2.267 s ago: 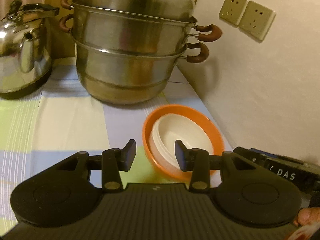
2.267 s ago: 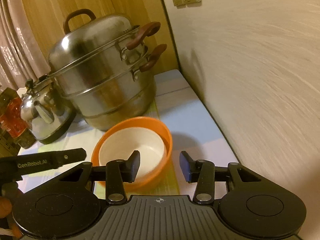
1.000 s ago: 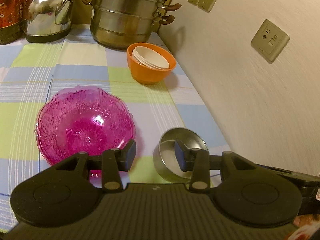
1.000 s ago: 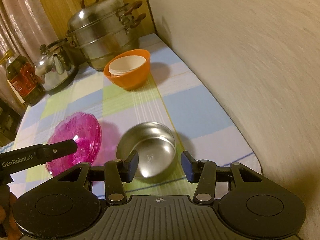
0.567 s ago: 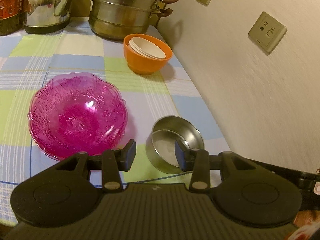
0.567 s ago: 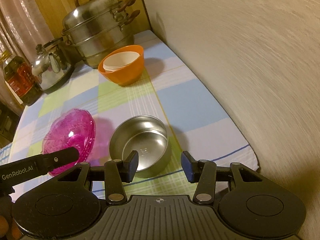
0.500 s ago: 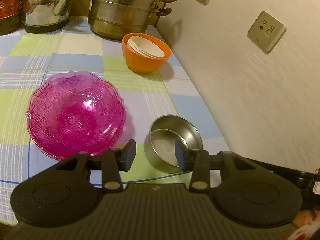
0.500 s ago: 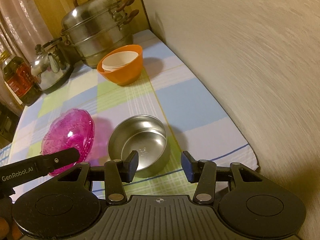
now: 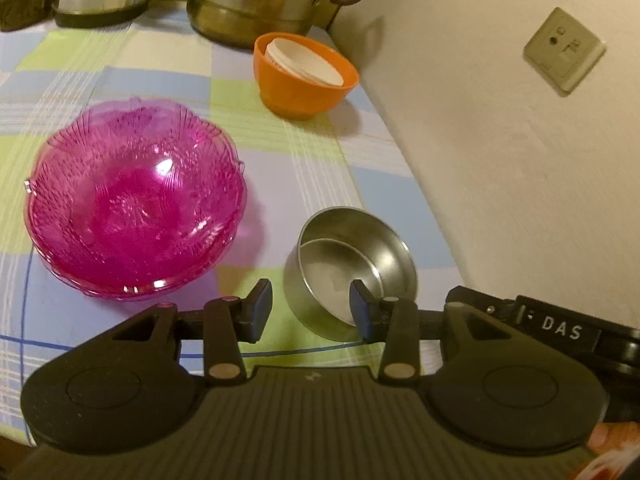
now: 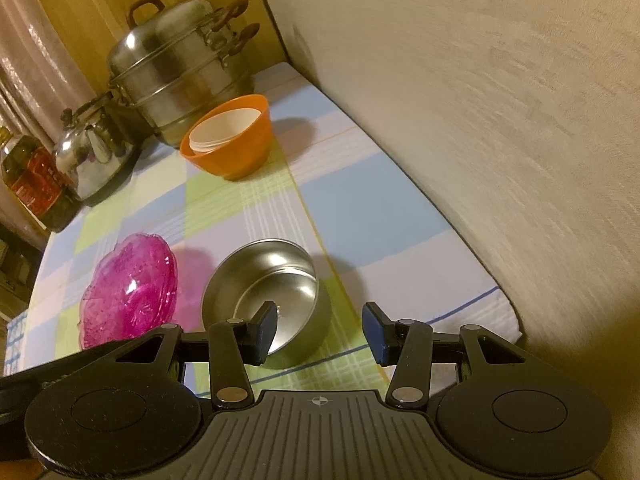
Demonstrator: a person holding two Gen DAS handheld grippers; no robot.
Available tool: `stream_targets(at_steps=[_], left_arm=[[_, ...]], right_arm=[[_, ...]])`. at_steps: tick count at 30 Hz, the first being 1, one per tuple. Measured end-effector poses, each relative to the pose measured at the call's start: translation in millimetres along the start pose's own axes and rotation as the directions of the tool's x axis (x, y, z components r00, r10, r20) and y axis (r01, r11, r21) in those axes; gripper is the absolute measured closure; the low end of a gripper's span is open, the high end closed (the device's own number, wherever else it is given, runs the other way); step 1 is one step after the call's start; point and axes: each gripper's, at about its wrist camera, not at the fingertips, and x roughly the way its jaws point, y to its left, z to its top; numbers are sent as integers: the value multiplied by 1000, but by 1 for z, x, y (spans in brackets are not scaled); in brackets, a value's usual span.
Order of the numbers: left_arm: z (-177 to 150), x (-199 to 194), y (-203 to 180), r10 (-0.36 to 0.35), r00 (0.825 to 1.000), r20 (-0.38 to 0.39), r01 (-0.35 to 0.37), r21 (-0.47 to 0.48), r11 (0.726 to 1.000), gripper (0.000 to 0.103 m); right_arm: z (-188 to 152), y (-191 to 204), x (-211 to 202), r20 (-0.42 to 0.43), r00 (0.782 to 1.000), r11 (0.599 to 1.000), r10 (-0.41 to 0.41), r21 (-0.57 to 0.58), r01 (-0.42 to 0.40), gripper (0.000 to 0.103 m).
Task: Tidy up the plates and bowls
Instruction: 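Move both grippers to the rim of the steel bowl, then close both grippers on the steel bowl rim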
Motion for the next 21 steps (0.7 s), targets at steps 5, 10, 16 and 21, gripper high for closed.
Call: stream_targets(at_steps=[5,10,16,21], left_arm=[[-1,19,2,11,1000,-21,-12,-36,999,67],[-1,34,6,32,999,-31,-34,-66,997,67],[1,46,9,42,998,-42,-46,-96,994,72],[2,54,10,38,998,-51,-44,-110,993,77]], right_arm=[[3,-2,13,-18,1000,1000,1,2,-1,56],[8,-5,28,-36,999,1000,1,4,0,56],[11,-8,43,-64,998,1000,9,4,-9,56],[12,-9,51,-71,997,1000,15,12,-14,56]])
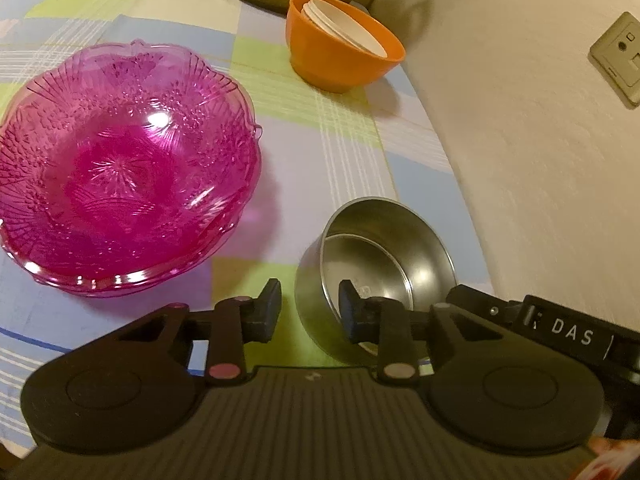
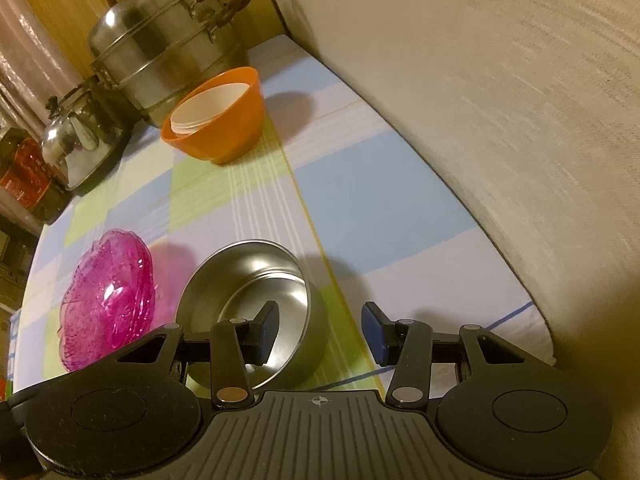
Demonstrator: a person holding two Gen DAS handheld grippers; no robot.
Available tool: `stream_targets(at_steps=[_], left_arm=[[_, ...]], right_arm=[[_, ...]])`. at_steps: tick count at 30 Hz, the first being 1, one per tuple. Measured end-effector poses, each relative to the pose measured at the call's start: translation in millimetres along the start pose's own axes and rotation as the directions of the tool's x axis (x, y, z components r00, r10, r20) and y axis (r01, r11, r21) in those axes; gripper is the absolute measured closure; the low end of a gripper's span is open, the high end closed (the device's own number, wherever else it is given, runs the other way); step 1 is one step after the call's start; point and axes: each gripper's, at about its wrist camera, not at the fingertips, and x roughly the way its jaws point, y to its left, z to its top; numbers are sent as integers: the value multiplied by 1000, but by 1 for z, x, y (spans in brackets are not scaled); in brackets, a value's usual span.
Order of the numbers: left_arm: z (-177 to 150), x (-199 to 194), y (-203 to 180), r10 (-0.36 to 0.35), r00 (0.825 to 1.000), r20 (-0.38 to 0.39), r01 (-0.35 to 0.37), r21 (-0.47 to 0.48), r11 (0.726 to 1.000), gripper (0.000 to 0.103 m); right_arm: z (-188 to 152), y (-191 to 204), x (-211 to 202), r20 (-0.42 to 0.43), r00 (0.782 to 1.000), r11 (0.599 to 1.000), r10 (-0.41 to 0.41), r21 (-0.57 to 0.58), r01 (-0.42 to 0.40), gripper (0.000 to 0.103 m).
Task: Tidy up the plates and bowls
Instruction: 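Close both grippers on the steel bowl rim, then lift the steel bowl with both grippers and carry it to the orange bowl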
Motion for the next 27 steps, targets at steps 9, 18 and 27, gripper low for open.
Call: stream_targets(at_steps=[9,18,27], left_arm=[[3,8,-2,-1,1000,-10,1,-2,1000,84],[5,12,-1,-2,1000,-13,2,0,1000,88],[5,10,-2,1,1000,-21,-1,4,1000,89]], right_arm=[[0,1,11,-28,999,1000,19,0,-19,69],[-1,3,17,-44,999,1000,27,-12,-28,84],[-4,7,17,-51,998,999,20,-32,-22,93]])
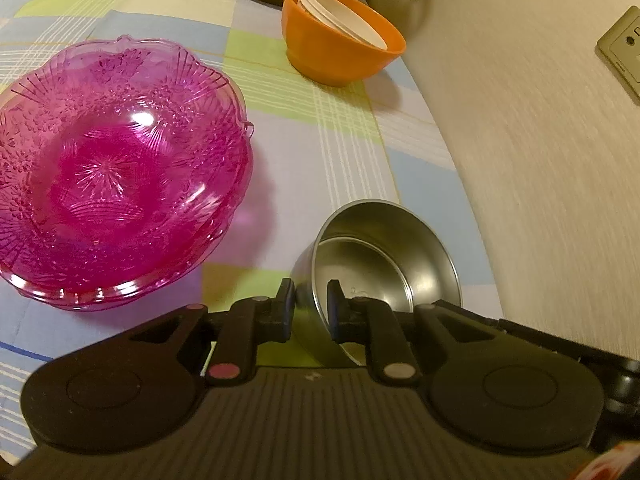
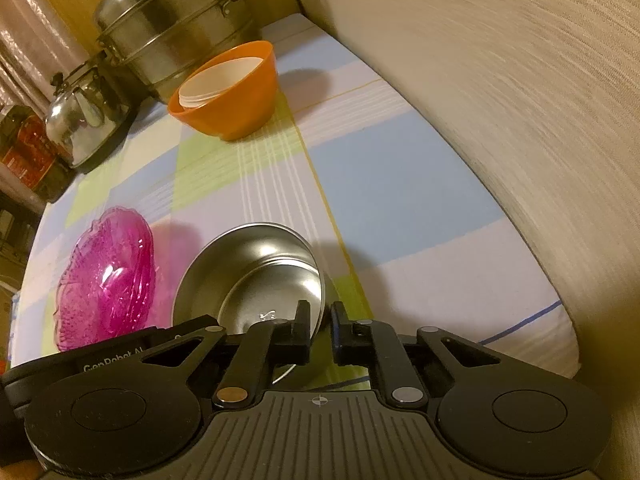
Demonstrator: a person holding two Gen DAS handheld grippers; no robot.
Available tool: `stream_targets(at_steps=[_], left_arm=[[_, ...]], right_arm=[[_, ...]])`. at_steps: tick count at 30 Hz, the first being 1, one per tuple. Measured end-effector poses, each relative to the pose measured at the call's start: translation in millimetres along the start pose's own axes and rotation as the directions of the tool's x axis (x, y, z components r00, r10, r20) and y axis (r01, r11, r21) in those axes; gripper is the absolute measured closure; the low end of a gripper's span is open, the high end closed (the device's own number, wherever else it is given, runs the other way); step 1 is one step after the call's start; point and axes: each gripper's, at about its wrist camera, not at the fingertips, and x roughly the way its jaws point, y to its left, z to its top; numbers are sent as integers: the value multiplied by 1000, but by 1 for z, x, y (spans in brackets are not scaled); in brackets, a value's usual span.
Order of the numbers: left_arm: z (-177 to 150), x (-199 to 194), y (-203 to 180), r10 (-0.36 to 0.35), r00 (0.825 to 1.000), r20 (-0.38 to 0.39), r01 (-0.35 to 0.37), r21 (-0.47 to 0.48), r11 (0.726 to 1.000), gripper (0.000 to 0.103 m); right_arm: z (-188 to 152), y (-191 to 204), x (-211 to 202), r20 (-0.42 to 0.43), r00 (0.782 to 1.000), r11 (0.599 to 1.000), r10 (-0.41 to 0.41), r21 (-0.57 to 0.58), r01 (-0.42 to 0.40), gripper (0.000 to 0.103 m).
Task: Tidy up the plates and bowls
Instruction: 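Lift the steel bowl with both grippers and carry it to the orange bowl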
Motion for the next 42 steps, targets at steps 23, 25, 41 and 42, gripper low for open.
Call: stream_targets(at_steps=[23,25,41,42], left_arm=[[16,-40,-14,-58,997,57,55,48,997,90],[20,-45,-15,-62,996,65,59,49,997,90],[52,-64,-15,-69,990,120,62,64,996,90],[55,-64,-15,-69,990,121,61,66,996,90]], right_arm=[[10,16,-43,86,996,1000,2,-6,-1,94],[13,20,-47,95,996,1000,4,-11,-3,94],[45,49,-57,140,989,998,40,-43,-34,94],[48,50,-57,143,989,998,41,-45,-35,94]])
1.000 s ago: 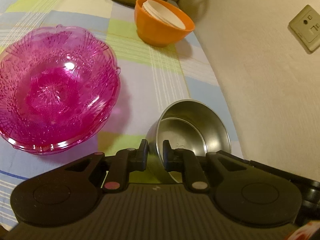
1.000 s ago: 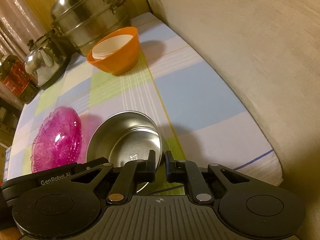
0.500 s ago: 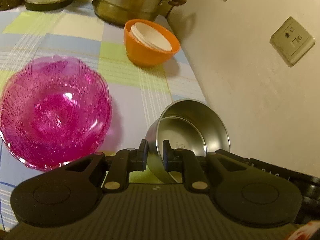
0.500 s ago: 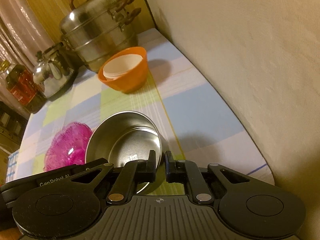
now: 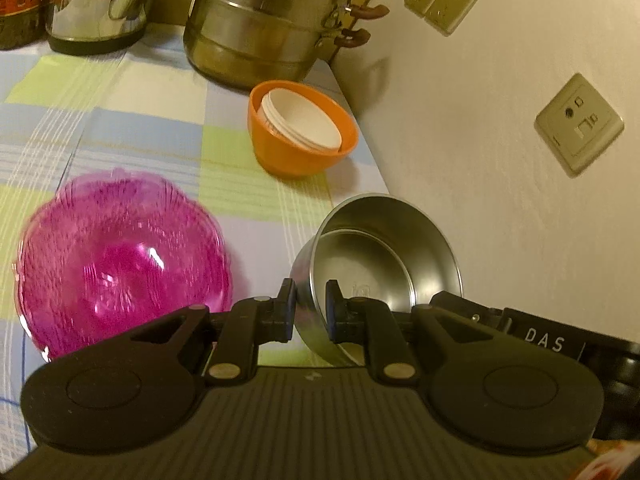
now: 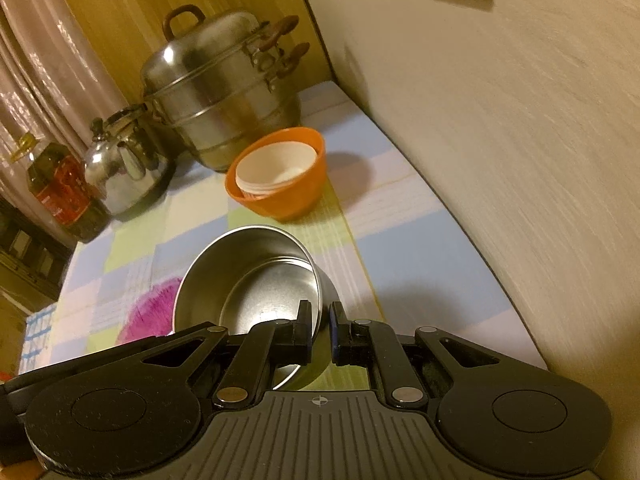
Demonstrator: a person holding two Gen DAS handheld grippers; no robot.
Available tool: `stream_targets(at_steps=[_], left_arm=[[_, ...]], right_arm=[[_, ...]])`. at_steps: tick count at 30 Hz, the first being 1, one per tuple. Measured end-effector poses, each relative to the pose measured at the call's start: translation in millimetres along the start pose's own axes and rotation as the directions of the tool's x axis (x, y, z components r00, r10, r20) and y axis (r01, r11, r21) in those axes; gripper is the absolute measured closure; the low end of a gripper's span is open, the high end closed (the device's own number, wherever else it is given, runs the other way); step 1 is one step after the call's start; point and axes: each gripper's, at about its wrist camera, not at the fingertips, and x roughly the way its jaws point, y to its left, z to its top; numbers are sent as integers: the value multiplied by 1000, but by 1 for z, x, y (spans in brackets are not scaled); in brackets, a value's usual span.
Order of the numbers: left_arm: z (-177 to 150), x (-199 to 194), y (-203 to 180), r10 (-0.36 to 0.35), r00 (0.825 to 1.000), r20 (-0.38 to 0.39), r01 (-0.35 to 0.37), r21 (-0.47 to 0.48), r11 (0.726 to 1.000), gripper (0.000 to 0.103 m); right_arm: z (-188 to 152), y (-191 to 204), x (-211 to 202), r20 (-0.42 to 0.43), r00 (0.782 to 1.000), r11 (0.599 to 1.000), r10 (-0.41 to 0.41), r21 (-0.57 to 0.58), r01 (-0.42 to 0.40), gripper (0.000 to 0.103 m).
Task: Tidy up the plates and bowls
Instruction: 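Lift the steel bowl with both grippers and carry it to the orange bowl, then lower the steel bowl into the orange bowl with both grippers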
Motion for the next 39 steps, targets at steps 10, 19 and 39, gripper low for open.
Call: stream_targets(at_steps=[10,19,39], left_arm=[[44,14,-4,9,1000,20,-9,39,999,90],[85,36,-5,13,999,34,-15,65,998,90],[169,98,0,25,999,33,-29,101,995,90]], right_arm=[[39,7,21,25,999,1000,23,15,-23,95],[71,9,50,36,999,1000,25,15,-25,95],[138,9,122,44,998,997,37,65,-40,95]])
